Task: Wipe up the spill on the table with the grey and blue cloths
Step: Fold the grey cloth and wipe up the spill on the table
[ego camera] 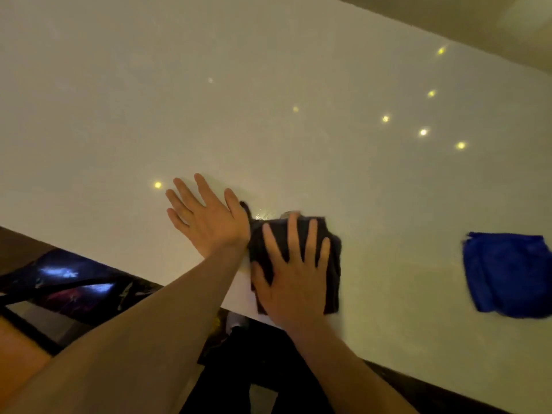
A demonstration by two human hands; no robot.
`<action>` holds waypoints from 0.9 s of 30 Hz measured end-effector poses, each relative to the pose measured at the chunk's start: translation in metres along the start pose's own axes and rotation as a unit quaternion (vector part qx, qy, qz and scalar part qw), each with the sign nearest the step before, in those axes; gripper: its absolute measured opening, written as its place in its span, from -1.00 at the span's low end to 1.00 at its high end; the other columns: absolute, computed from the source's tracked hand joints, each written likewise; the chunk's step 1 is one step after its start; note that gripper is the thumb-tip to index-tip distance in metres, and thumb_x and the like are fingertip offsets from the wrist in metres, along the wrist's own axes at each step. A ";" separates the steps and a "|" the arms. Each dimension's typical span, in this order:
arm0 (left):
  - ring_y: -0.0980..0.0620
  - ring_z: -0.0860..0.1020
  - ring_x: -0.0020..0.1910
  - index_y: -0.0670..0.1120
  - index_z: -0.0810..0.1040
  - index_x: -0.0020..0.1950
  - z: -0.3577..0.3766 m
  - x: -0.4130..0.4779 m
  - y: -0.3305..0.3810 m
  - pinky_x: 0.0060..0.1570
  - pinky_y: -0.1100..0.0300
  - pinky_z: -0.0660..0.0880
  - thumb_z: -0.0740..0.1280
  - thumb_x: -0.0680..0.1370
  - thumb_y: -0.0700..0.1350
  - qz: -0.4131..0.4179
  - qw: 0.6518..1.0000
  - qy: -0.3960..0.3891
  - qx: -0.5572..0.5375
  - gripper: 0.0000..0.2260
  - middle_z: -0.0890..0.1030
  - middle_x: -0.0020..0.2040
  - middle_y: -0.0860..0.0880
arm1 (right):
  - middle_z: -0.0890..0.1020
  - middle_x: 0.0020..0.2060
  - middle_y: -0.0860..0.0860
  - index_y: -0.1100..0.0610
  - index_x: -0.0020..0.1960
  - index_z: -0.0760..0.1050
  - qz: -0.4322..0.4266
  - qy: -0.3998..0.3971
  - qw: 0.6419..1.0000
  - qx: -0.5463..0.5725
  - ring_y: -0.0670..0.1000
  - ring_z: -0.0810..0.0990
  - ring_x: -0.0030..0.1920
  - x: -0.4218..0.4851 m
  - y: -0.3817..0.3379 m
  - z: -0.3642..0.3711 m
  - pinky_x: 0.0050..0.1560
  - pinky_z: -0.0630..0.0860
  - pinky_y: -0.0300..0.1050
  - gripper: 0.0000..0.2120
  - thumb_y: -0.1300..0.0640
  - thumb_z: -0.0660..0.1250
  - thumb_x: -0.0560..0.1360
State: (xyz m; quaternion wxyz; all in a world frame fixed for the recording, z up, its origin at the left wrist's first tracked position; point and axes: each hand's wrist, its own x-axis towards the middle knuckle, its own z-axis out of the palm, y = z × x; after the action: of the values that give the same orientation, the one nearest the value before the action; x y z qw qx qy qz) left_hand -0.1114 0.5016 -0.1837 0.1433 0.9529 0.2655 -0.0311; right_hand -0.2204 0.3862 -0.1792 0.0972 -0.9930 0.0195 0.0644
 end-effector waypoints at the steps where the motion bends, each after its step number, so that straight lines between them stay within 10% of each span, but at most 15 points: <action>1: -0.23 -0.06 0.61 -0.06 0.08 0.63 -0.003 0.000 -0.001 0.54 -0.15 -0.14 -0.08 0.59 0.24 0.005 1.000 -0.007 -0.002 -0.34 0.00 0.64 -0.20 | 0.09 0.65 0.10 -0.18 0.60 0.11 -0.045 -0.013 0.999 0.001 0.32 -0.03 0.62 -0.022 -0.003 0.005 0.54 -0.04 0.42 -0.39 -0.32 0.01 0.59; 4: -0.23 -0.15 0.60 -0.06 -0.03 0.64 -0.007 -0.005 -0.004 0.53 -0.16 -0.21 -0.10 0.54 0.35 0.030 0.999 -0.029 0.011 -0.23 -0.08 0.64 -0.20 | 0.11 0.65 0.08 -0.22 0.59 0.16 -0.027 -0.027 0.999 -0.015 0.33 0.01 0.61 -0.036 0.055 -0.007 0.51 0.08 0.45 -0.39 -0.34 0.03 0.57; 10: -0.24 -0.24 0.59 -0.05 -0.12 0.63 -0.004 -0.004 -0.002 0.52 -0.20 -0.24 -0.11 0.45 0.47 0.036 0.998 -0.042 0.031 -0.10 -0.18 0.64 -0.18 | 0.02 0.65 0.20 -0.08 0.65 0.00 0.315 0.034 0.948 0.006 0.38 -0.04 0.59 0.037 0.108 -0.038 0.52 -0.02 0.46 -0.37 -0.25 -0.01 0.64; 17: -0.21 -0.18 0.61 -0.01 0.01 0.63 -0.005 0.001 -0.010 0.53 -0.13 -0.24 0.02 0.49 0.41 0.037 0.999 -0.033 -0.003 -0.19 -0.08 0.65 -0.14 | 0.14 0.64 0.06 -0.27 0.59 0.11 -0.077 0.016 0.997 0.008 0.30 0.03 0.62 0.035 0.008 -0.006 0.56 -0.03 0.40 -0.43 -0.31 0.03 0.60; 23: -0.21 -0.11 0.61 -0.01 0.08 0.60 -0.001 0.002 -0.004 0.52 -0.16 -0.19 0.03 0.44 0.41 0.024 0.999 -0.021 -0.017 -0.17 0.00 0.64 -0.15 | 0.09 0.64 0.18 -0.15 0.63 0.07 0.255 0.038 0.966 -0.011 0.38 0.02 0.58 0.081 0.096 -0.042 0.53 -0.01 0.44 -0.38 -0.30 0.00 0.61; 27: -0.23 -0.16 0.60 -0.03 -0.01 0.62 -0.010 0.000 -0.002 0.53 -0.17 -0.21 0.03 0.49 0.40 0.031 0.998 -0.062 0.005 -0.18 -0.07 0.65 -0.15 | -0.03 0.66 0.14 -0.19 0.63 0.02 0.062 -0.031 0.997 0.026 0.34 -0.13 0.61 0.018 0.026 -0.029 0.57 -0.17 0.37 -0.28 -0.41 -0.01 0.53</action>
State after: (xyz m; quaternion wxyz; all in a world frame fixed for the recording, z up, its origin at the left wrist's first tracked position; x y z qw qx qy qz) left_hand -0.1129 0.5058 -0.1745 0.1558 0.9576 0.2266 -0.0864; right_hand -0.2005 0.3550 -0.1586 0.1194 -0.9845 0.0802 0.1003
